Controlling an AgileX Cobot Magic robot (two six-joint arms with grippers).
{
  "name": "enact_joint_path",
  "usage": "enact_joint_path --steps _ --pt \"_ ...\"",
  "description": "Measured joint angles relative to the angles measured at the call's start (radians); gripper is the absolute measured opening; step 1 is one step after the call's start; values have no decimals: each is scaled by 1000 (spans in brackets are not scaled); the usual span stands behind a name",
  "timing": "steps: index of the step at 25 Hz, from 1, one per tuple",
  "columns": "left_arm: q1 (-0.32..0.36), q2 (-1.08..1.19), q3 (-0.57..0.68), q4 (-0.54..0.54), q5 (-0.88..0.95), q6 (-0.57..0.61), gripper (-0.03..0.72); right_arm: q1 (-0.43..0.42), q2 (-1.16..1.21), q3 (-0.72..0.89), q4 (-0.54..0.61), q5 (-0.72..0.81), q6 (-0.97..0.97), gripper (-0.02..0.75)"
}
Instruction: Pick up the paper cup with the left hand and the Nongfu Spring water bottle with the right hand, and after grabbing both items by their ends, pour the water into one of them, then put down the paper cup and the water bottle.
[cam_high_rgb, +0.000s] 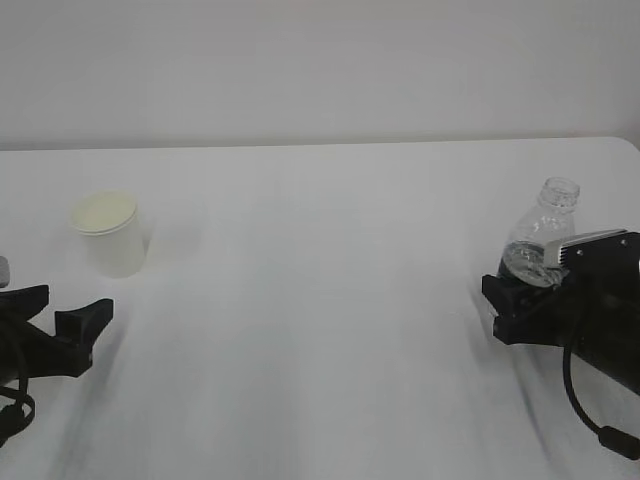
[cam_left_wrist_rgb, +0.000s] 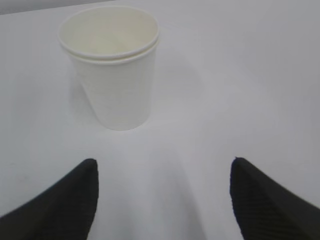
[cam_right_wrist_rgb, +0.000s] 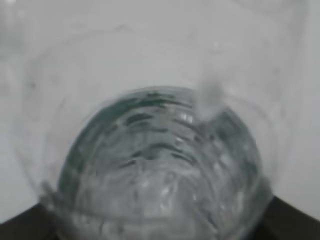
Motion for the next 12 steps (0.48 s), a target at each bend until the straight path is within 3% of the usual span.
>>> enact_joint_path --steps 12 --pt "0 0 -1 -4 0 0 588 0 0 0 -33 0 0 449"
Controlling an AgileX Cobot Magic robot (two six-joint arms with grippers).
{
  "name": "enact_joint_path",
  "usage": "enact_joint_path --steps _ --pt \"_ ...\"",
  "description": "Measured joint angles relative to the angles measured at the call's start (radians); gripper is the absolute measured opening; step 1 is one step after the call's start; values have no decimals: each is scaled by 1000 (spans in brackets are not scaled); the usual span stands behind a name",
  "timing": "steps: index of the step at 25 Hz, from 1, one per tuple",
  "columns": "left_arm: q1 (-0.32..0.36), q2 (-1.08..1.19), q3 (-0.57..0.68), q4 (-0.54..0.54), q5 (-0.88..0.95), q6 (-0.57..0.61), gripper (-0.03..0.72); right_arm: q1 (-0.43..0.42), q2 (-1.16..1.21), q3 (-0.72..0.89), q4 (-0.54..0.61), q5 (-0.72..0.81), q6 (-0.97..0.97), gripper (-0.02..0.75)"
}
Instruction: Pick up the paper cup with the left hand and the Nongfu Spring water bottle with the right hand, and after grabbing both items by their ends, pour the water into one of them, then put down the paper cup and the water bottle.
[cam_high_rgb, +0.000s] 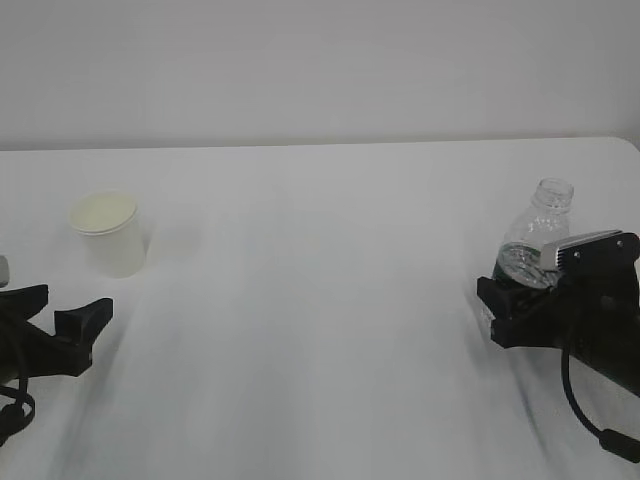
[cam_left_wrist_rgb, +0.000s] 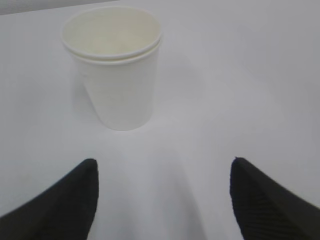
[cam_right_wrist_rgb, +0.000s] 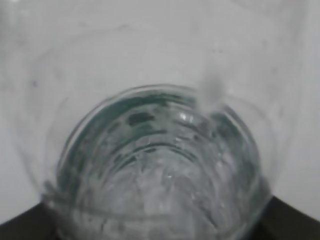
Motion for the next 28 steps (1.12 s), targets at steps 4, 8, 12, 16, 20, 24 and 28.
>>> enact_joint_path --steps 4,8,12,16,20,24,28 --pt "0 0 0 0 0 0 588 0 -7 2 -5 4 0 450" --pt "0 0 0 -4 0 0 588 0 -46 12 -11 26 0 450" --pt "0 0 0 -12 0 0 587 0 -85 31 -12 27 1 449" --pt "0 0 0 -16 0 0 587 0 -128 44 -13 30 6 449" --pt "0 14 0 -38 0 0 587 0 -180 46 -17 77 36 450" --pt "0 52 -8 -55 0 0 587 0 -242 52 -33 137 45 450" --pt "0 86 -47 -57 0 0 587 0 -281 51 -52 164 46 449"
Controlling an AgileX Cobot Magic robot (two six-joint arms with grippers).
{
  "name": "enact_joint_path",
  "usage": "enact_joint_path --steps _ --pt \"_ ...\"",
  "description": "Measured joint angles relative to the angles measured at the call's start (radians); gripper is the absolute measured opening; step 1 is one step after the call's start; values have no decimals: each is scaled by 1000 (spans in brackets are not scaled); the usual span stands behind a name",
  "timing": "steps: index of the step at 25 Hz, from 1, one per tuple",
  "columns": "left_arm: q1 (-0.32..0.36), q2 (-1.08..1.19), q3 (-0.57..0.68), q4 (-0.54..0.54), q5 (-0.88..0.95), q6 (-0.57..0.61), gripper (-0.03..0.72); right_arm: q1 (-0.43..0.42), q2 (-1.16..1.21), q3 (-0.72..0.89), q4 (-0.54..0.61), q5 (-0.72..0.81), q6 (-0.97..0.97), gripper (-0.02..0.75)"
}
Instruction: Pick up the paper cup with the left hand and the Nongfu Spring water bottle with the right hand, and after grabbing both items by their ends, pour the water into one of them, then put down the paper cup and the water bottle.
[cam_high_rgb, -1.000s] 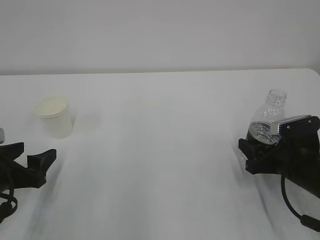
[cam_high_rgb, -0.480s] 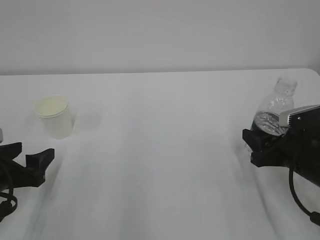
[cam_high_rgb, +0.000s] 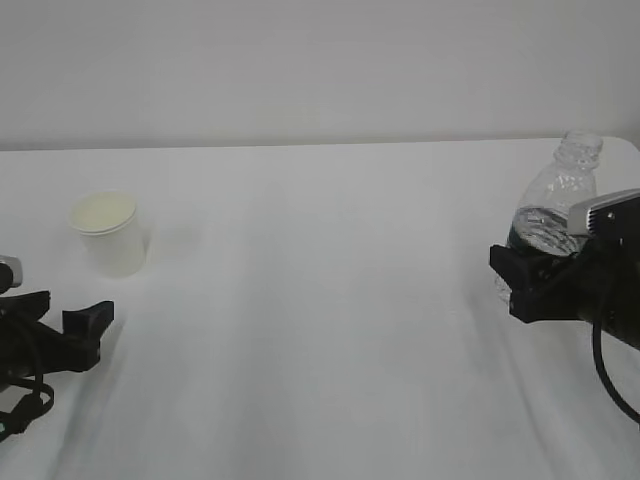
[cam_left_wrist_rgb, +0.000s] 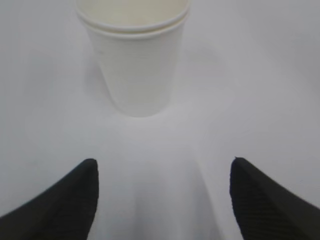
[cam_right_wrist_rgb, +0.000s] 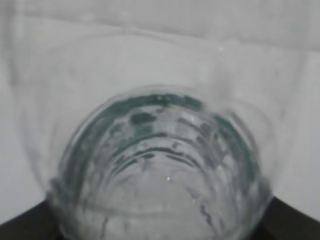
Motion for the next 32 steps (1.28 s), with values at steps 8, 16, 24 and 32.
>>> enact_joint_path --steps 8,16,24,32 --pt "0 49 -85 -2 0 0 587 0 -19 0 -21 38 0 449" --pt "0 109 -140 -2 0 0 587 0 -19 0 -24 40 3 450" --pt "0 176 -172 5 0 0 587 0 -20 0 -24 42 5 449" --pt "0 176 -188 39 0 25 587 0 -20 0 -24 44 5 449"
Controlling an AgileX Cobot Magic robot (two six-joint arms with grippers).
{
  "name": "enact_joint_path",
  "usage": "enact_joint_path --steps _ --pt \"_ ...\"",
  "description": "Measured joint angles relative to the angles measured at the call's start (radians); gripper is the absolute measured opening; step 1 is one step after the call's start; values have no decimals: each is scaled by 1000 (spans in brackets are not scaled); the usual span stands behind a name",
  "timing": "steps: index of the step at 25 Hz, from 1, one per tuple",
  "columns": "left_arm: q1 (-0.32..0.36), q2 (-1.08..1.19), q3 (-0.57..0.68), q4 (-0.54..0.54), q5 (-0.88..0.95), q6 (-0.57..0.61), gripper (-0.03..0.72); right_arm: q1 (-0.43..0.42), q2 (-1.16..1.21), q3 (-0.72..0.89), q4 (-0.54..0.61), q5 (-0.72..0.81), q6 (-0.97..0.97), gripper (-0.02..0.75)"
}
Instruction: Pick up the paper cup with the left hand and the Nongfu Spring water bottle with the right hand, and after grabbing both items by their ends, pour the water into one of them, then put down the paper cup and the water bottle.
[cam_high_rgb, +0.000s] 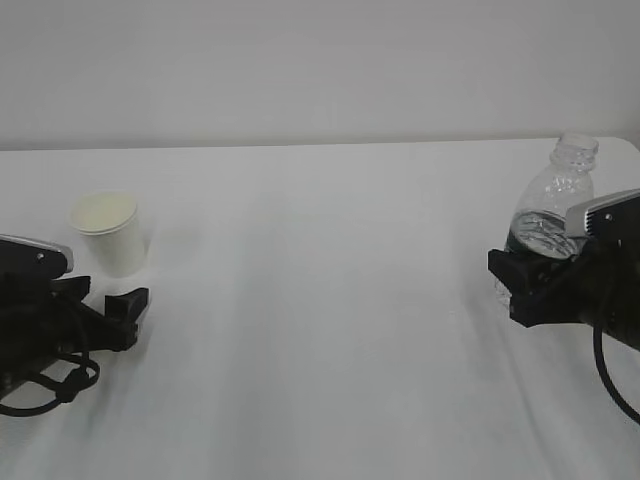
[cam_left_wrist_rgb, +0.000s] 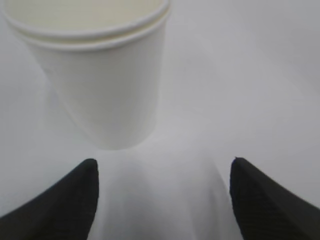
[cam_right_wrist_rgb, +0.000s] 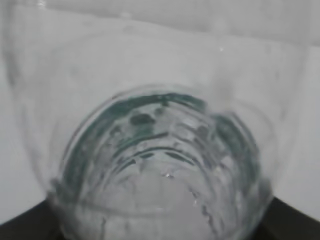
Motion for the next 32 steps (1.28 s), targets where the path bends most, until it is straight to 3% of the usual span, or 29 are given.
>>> enact_joint_path --steps 9,32 --pt "0 -32 0 29 0 0 587 0 0 0 -12 0 0 449" --pt "0 46 -140 -77 -1 0 587 0 0 0 -25 -10 1 449"
